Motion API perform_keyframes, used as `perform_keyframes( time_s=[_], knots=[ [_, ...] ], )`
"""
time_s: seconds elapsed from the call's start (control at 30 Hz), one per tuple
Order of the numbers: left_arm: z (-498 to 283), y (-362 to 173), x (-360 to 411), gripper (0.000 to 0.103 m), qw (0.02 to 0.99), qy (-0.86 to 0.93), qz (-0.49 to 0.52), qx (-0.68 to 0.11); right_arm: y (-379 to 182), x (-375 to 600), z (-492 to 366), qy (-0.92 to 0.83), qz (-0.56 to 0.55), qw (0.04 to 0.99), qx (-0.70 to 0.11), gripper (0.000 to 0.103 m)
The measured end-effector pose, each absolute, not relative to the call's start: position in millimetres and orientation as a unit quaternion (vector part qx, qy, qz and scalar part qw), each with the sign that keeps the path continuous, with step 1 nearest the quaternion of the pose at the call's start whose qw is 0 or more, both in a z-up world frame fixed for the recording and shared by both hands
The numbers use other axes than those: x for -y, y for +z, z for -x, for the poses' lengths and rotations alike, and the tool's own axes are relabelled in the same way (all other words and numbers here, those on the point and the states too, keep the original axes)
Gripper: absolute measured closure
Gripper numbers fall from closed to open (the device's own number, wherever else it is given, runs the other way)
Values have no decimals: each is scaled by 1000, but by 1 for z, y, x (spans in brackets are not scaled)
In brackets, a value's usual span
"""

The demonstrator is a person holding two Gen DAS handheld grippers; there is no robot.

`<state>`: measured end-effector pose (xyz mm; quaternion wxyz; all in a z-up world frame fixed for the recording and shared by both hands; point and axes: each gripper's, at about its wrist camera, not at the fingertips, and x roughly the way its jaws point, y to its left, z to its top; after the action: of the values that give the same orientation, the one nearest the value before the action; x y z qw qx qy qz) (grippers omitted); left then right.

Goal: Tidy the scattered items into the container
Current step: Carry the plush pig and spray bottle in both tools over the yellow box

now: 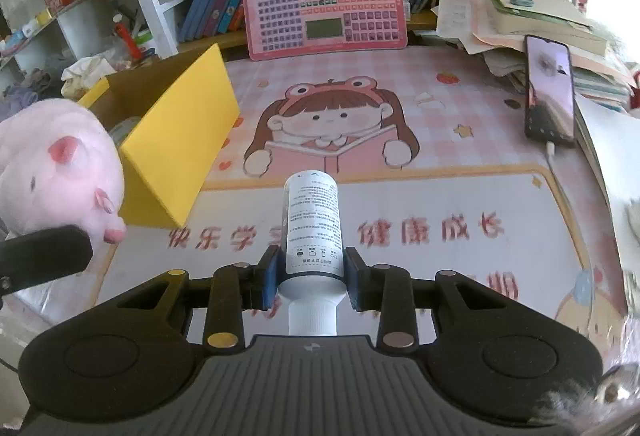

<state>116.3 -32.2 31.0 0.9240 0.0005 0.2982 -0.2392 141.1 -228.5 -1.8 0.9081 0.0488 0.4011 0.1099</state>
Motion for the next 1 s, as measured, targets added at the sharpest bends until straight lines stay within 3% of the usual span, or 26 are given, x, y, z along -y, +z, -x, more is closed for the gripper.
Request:
perform_keyframes(
  time_s=[0.43, 1.0],
  knots=[
    [-67, 20, -33, 8, 921, -234, -1, -313, -2, 178, -72, 91, -54, 910, -401, 72],
    [-33, 10, -98, 8, 922, -196, 23, -334, -6, 115, -46, 132, -17, 894, -427, 72]
  ],
)
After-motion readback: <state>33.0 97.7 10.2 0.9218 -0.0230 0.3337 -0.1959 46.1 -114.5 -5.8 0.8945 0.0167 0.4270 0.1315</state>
